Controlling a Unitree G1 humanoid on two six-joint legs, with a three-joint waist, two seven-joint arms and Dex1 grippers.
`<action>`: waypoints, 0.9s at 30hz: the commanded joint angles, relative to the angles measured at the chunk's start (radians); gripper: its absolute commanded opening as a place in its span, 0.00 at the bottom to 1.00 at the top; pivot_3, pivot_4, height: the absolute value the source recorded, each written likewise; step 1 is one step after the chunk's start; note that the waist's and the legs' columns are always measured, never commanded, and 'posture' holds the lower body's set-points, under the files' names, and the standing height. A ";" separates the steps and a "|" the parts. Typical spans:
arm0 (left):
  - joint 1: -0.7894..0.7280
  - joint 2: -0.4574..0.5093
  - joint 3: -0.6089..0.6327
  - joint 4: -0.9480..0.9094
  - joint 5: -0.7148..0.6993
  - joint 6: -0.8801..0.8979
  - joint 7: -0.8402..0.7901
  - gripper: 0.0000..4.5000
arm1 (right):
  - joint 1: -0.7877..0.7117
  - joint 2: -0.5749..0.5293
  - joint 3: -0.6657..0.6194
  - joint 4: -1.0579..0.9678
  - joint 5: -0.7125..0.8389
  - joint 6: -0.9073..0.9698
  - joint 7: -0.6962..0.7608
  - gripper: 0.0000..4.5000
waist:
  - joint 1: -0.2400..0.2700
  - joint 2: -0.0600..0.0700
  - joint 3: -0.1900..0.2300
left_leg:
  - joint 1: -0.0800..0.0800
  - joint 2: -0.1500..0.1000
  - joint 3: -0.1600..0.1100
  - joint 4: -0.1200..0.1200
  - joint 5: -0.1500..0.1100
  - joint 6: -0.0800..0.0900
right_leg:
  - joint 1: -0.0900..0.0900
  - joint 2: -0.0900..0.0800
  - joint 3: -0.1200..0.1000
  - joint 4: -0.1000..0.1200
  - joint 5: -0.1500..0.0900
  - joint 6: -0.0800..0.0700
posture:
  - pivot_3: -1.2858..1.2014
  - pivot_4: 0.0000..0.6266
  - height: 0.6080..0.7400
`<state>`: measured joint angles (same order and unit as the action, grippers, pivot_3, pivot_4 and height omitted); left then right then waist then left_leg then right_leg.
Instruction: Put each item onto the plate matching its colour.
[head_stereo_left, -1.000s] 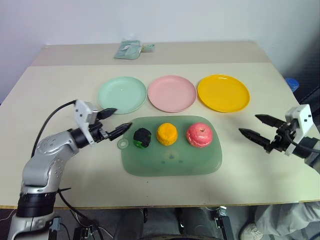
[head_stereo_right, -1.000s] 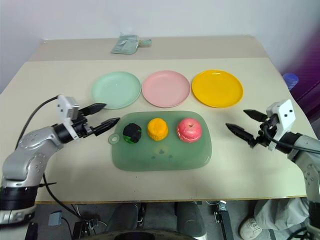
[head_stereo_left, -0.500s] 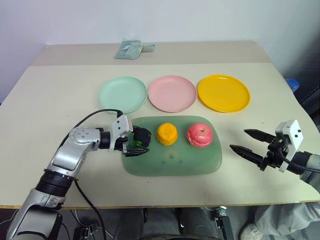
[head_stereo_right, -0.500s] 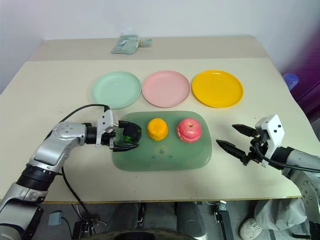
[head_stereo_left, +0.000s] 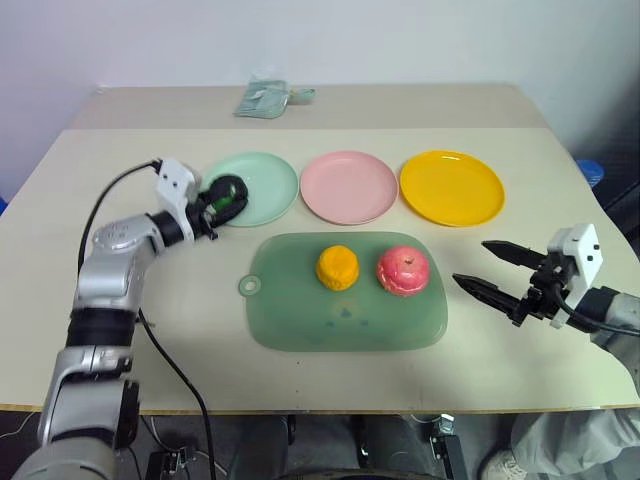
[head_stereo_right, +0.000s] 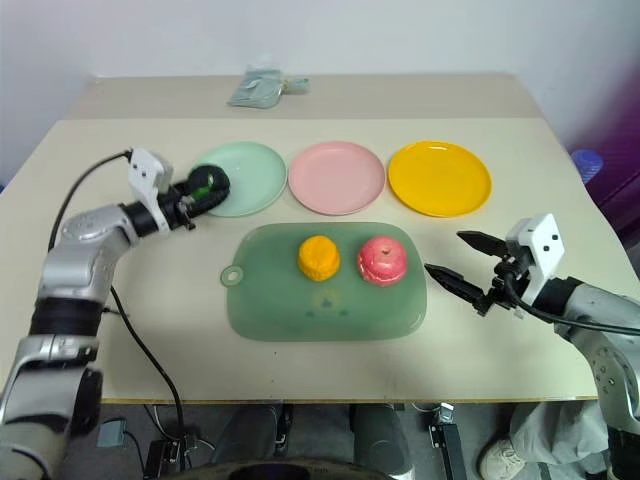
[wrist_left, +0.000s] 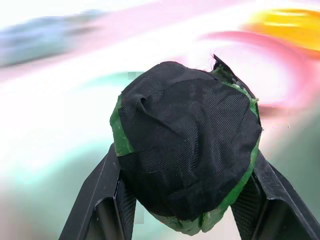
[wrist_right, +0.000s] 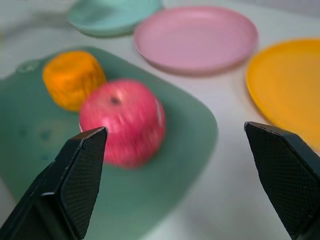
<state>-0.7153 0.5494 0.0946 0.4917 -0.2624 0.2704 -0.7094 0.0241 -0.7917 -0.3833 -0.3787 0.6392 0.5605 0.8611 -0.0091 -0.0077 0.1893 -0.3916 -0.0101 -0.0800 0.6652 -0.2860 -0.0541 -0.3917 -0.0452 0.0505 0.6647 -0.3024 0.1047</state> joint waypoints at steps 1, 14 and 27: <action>-0.111 -0.040 -0.024 0.161 0.073 -0.037 0.081 0.51 | -0.036 0.002 0.016 -0.020 0.003 -0.006 -0.011 1.00 | -0.001 0.000 0.000 | 0.000 0.000 0.000 0.000 0.000 0.000 | 0.000 0.000 0.000 0.000 0.000 0.000 | 0.52 0.24 1.00; -0.081 -0.021 0.034 0.097 0.070 -0.229 0.058 0.99 | -0.232 0.034 0.264 -0.236 0.026 0.126 -0.143 1.00 | -0.013 -0.001 0.000 | -0.001 0.002 0.000 0.000 0.000 0.000 | -0.004 0.001 0.001 0.002 0.000 0.000 | 0.52 0.24 1.00; 0.582 0.135 0.020 -0.694 -0.120 -0.033 -0.220 0.99 | -0.483 0.208 0.576 -0.099 -0.173 0.317 -0.322 1.00 | -0.002 -0.001 0.000 | -0.002 0.004 0.000 -0.001 0.001 -0.001 | -0.003 -0.002 0.001 0.001 0.000 0.000 | 0.52 0.24 1.00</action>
<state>-0.1495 0.6718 0.1044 -0.1316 -0.3569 0.2292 -0.9181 -0.4383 -0.5980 0.2031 -0.4749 0.4643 0.8350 0.5629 -0.0115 -0.0083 0.1892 -0.3933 -0.0065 -0.0802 0.6640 -0.2854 -0.0551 -0.3952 -0.0473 0.0519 0.6659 -0.3026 0.1042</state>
